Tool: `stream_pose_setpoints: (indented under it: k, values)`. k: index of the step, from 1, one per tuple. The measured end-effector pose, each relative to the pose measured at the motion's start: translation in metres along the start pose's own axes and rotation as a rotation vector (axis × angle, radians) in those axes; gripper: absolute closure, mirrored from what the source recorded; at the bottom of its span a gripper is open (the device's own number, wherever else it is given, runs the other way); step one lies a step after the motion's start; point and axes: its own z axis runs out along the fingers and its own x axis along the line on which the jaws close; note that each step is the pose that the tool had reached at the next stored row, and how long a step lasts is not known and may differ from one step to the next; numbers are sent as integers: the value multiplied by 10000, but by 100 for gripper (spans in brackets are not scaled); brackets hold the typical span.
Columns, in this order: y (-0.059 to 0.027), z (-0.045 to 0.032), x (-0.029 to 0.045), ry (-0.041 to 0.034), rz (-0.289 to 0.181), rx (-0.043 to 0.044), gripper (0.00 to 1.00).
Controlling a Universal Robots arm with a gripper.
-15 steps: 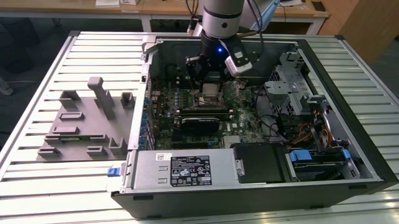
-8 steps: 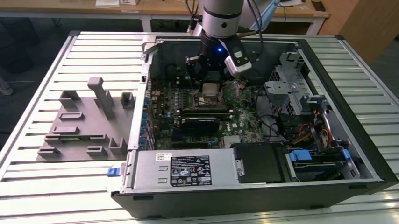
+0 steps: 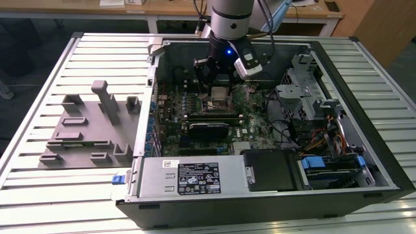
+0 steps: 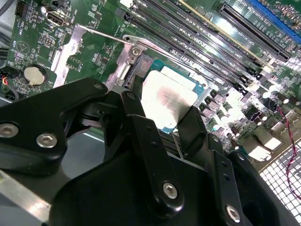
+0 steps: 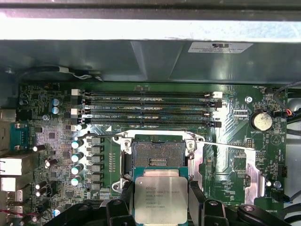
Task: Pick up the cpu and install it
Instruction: 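Place the cpu into insertion slot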
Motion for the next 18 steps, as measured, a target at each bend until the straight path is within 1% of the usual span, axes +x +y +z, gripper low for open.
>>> stream_pose_setpoints:
  k: [4,7,18]
  values:
    - [0,0,0,0,9,0,46]
    - [1,0,0,2,235,-6,46]
    - [0,0,0,15,1723,-39,46]
